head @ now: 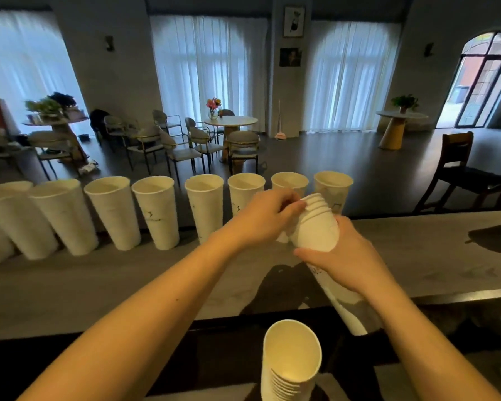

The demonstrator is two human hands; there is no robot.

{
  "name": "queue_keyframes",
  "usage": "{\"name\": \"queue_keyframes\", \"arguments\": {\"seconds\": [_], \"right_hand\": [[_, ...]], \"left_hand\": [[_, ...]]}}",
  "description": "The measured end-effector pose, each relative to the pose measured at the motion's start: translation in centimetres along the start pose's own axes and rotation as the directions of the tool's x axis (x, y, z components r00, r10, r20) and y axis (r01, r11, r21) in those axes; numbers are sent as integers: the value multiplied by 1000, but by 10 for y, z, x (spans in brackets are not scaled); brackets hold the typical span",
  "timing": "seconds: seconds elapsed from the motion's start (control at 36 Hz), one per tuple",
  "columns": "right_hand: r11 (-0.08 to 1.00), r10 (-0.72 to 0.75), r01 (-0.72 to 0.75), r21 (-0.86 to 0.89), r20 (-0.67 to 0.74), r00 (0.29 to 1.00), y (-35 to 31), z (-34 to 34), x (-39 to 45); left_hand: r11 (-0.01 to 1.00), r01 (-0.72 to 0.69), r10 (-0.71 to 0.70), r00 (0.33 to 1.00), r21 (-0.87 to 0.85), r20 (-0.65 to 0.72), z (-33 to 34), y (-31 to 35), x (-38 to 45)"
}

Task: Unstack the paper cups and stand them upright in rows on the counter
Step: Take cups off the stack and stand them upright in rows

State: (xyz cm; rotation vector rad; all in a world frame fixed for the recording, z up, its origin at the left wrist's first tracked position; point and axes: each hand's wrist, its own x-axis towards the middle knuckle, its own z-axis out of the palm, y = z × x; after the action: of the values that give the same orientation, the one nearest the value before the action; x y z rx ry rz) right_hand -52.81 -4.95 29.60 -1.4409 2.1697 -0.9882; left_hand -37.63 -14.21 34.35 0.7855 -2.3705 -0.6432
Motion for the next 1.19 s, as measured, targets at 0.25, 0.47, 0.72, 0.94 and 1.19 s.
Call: {"name": "queue_keyframes", "arguments": {"seconds": [0.25, 0.47, 0.72, 0.94, 1.19], "right_hand": [[985, -169, 172, -8, 127, 977, -99, 83, -41], [969, -247, 236, 70, 257, 934, -194, 186, -83], [949, -312, 304, 83, 386, 868, -298, 306, -131], [937, -333, 347, 50, 437, 835, -351, 368, -153], [936, -329, 350, 46, 474, 817, -372, 393, -160]], "left_hand": [[993, 116, -115, 990, 5, -79, -99, -50, -106], [966, 258, -259, 961, -22, -95, -193, -107, -209], [901, 431, -433, 901, -39, -29, -298, -184, -320], [890, 452, -453, 892, -58, 1, -348, -235, -384], [861, 493, -503, 861, -125, -72, -366, -254, -406]]}}
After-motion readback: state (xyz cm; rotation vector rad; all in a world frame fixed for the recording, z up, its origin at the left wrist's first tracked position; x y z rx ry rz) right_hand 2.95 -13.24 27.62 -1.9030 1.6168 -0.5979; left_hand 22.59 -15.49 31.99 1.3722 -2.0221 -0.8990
